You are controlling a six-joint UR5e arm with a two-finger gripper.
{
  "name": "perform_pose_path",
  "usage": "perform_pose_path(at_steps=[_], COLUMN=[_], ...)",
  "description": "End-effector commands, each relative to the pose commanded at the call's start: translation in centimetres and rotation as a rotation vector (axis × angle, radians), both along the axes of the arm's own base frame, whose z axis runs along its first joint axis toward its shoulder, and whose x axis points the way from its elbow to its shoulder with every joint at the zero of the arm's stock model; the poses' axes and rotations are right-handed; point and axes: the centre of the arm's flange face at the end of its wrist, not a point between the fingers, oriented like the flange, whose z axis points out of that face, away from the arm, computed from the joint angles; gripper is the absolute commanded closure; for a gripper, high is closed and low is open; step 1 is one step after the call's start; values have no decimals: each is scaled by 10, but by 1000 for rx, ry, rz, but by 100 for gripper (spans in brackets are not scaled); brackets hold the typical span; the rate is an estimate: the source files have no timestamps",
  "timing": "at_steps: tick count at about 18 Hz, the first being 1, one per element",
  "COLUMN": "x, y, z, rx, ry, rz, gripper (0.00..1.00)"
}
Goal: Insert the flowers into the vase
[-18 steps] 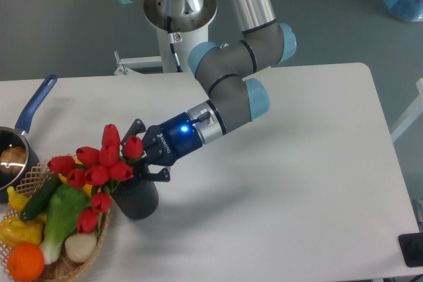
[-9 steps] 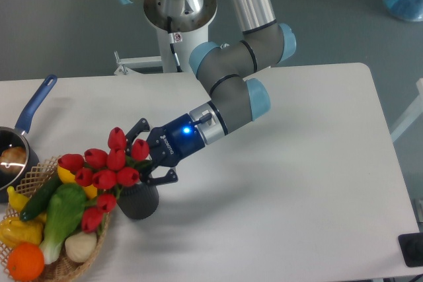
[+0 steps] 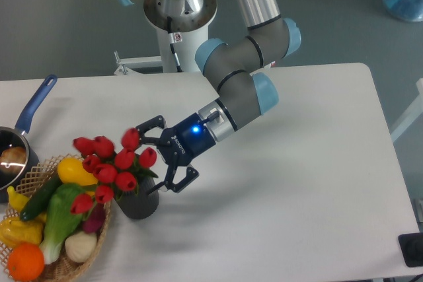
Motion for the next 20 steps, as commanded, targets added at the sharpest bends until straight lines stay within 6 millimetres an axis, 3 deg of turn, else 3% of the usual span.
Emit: perform_pose_path(at_steps=[5, 8, 12, 16, 20], x=[-2, -7, -24, -57, -112], y=[-25, -53, -77, -97, -124], z=[18, 36, 46, 42, 62], rx=[-57, -56, -139, -395, -695], ry=[31, 59, 139, 339, 606], rz=[52, 105, 168, 244, 354], gripper=[0, 0, 0, 0, 0])
